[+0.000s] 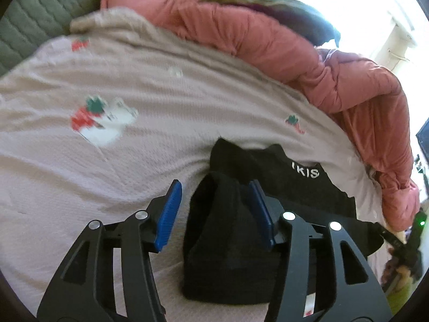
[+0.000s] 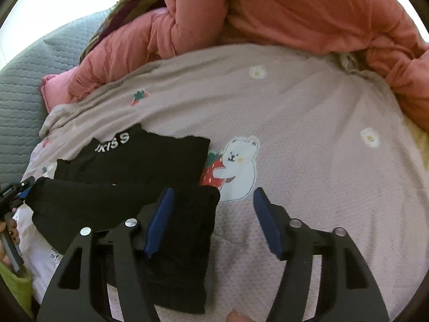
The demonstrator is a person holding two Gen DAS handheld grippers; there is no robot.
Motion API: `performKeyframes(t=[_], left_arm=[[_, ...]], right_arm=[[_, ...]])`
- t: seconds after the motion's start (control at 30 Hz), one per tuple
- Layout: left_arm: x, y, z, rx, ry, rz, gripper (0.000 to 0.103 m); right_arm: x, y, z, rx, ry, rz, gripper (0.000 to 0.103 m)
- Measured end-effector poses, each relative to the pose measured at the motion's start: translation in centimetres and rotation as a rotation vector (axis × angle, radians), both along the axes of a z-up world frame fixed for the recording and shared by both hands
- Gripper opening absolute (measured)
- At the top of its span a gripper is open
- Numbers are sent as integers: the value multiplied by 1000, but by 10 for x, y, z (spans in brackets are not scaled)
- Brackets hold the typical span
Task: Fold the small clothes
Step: 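Lay the hem onto the shirt and open both grippers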
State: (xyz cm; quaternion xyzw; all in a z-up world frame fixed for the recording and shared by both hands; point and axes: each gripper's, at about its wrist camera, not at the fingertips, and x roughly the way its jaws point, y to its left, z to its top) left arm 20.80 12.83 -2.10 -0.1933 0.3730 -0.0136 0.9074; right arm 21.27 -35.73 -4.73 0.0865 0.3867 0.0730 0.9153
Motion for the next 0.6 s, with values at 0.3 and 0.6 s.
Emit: performKeyframes(t=[0.3,0.6], left_arm=[[-53,-37,25,183,-107,-60,44],[-77,-74,-13,298,-6,-159,43]], right_arm=[[-64,41,24,-72,-101,198,47],[-84,94,-7,-120,-29,368,22]])
